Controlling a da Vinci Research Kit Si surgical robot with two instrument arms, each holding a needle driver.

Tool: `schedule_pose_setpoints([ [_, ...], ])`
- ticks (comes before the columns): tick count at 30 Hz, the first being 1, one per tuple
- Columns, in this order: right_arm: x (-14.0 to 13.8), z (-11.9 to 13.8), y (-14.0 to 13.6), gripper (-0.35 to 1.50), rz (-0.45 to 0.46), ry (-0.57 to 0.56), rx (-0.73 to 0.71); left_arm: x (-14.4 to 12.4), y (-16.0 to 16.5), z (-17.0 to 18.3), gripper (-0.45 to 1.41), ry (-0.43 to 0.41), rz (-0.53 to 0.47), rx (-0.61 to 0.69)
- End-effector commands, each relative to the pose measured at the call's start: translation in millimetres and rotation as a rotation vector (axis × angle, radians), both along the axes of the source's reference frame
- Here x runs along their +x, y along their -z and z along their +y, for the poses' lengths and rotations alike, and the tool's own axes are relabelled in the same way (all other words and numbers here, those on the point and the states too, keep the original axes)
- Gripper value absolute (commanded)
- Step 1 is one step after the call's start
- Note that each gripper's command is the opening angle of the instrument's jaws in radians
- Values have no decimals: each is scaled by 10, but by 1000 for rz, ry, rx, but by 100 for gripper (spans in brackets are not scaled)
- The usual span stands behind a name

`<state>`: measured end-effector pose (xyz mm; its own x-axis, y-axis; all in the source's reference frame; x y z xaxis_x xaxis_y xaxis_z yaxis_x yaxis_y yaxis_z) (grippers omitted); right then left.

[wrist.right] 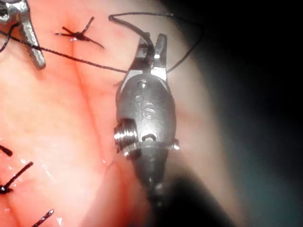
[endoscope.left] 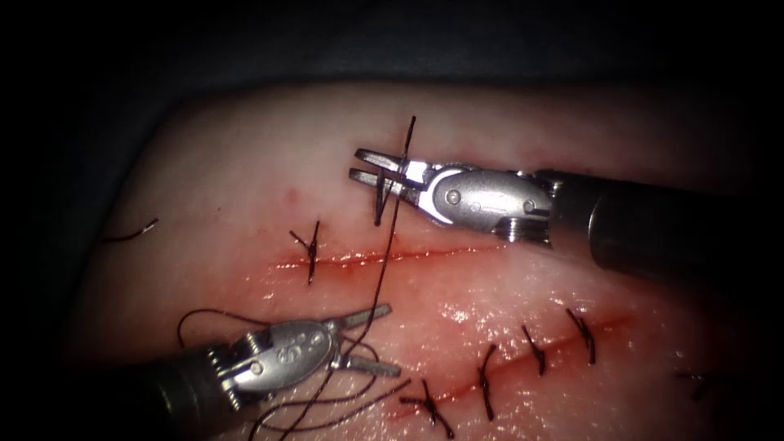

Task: Wound Closure
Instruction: Throw the needle through the skin above the cut with the right gripper.

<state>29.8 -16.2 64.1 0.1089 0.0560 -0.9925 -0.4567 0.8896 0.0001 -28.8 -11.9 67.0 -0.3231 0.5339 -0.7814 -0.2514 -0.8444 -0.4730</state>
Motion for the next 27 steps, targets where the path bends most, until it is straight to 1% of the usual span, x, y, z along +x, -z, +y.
schedule_pose_setpoints([
  [1, 12, 3, -2, -35, 3, 4, -5, -6, -3, 5, 54, 7, 10, -4],
  [6, 16, -9, -10, -35, -1, 15, -17, -3, -5, 3, 56, 17, 27, -9],
  [10, 18, -26, -21, -35, 3, 23, -32, -3, -8, -4, 56, -5, 51, 16],
  [16, 18, -55, -26, -35, -23, 54, -143, 0, -14, -12, 57, -32, 80, 41],
  [21, 11, -70, -32, -35, -33, 63, -203, 3, -20, -18, 57, -43, 106, 49],
  [27, 14, -90, -43, -35, -62, 94, -271, 3, -25, -26, 56, -74, 142, 64],
])
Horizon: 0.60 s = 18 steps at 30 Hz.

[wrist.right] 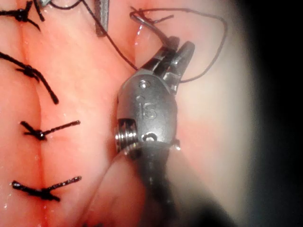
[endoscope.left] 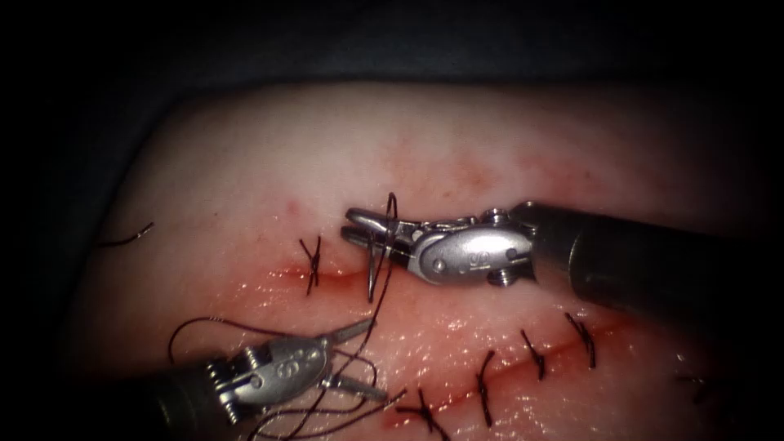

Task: Wound Closure
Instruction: Throw the needle through the skin above the cut with the right gripper.

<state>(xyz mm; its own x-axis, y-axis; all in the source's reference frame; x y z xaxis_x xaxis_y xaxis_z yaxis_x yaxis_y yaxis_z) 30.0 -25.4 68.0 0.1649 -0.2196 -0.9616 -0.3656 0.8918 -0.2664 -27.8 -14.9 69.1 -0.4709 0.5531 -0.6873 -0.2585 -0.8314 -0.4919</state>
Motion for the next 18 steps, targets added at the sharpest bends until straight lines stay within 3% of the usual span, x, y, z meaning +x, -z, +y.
schedule_pose_setpoints([
  [1, 12, 0, -5, -35, -3, 5, -10, -7, -4, 4, 56, -2, -1, -2],
  [9, 8, -9, -13, -35, -52, 9, -29, 2, -5, -1, 56, -7, 16, 5],
  [18, 7, -21, -40, -35, -133, 21, -26, 4, -6, -4, 54, -10, 25, 3],
])
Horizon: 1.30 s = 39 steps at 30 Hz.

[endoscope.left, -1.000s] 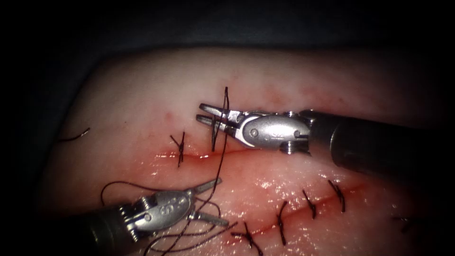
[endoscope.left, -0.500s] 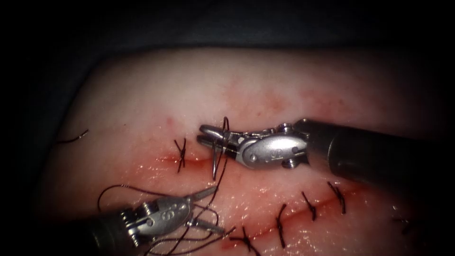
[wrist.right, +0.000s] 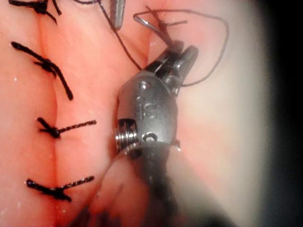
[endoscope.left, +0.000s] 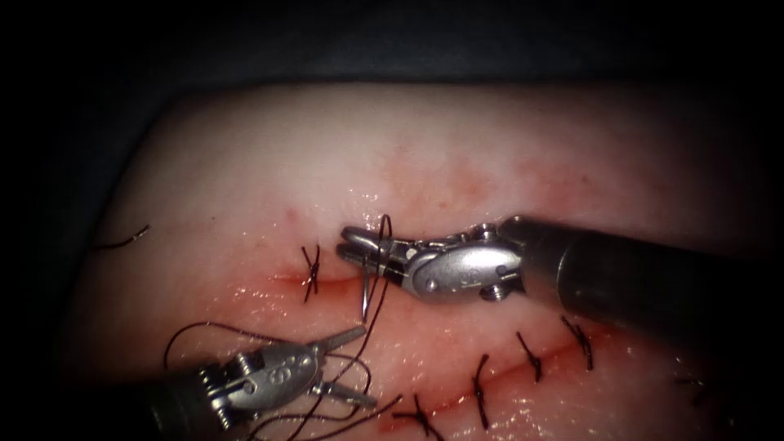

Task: Wound Closure
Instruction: Throw the needle through the skin above the cut with the right gripper.

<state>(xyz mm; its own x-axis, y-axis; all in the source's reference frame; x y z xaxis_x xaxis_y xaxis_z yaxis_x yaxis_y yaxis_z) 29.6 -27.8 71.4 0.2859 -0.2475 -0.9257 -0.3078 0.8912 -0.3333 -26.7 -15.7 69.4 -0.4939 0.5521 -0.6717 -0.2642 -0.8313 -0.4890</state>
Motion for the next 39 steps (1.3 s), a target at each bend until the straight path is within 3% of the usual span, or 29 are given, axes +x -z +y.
schedule_pose_setpoints([
  [1, 10, 1, -10, -35, -13, 6, -1, -7, -4, 4, 54, -1, -2, -2],
  [32, -19, -28, -70, -35, -210, 36, 101, -1, -1, 6, 54, 4, 13, -4],
  [39, -19, -44, -84, -35, -248, 68, 111, 0, -1, 6, 54, 3, 18, -4],
])
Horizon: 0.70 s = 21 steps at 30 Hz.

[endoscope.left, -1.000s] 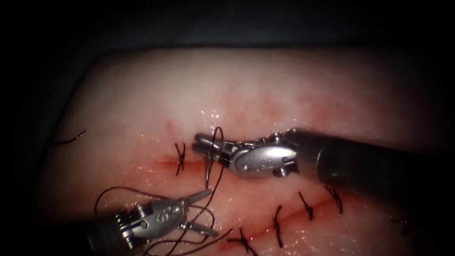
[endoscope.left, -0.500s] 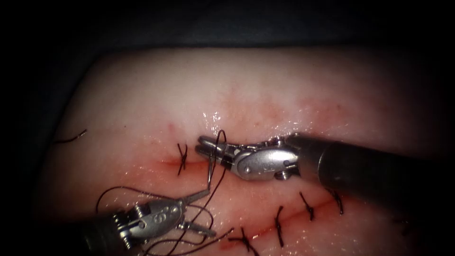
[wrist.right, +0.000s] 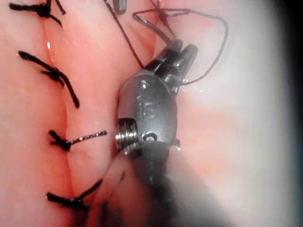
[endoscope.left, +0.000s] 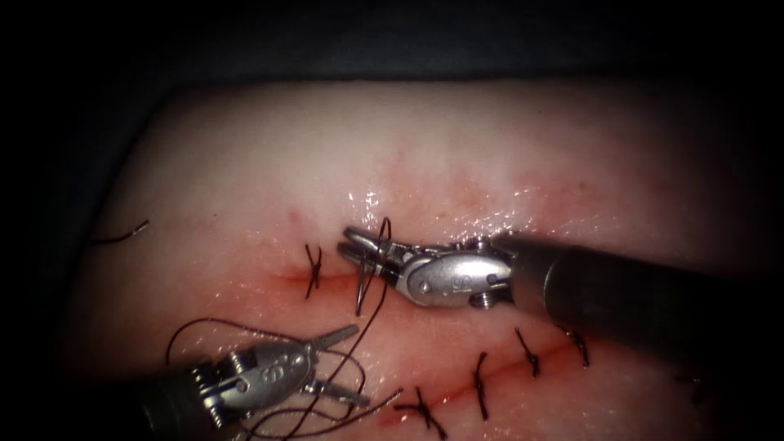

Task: Wound Closure
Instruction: Throw the needle through the skin above the cut with the right gripper.

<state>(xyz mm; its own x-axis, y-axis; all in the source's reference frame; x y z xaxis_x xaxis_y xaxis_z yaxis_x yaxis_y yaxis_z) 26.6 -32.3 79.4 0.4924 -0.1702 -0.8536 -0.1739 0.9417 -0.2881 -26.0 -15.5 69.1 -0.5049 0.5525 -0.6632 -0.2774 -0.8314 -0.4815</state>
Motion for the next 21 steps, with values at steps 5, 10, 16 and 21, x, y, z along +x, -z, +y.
schedule_pose_setpoints([
  [5, 11, -6, -11, -35, -23, 24, -2, -6, -3, 5, 56, -2, 2, -1],
  [10, 7, -12, -17, -35, -36, 43, 4, -5, -3, 5, 56, -4, 4, 0],
  [16, 5, -18, -24, -35, -66, 57, 10, -5, -3, 6, 57, -2, 7, 0],
  [21, 1, -19, -34, -35, -87, 46, 45, -5, -3, 5, 57, -4, 9, 0],
])
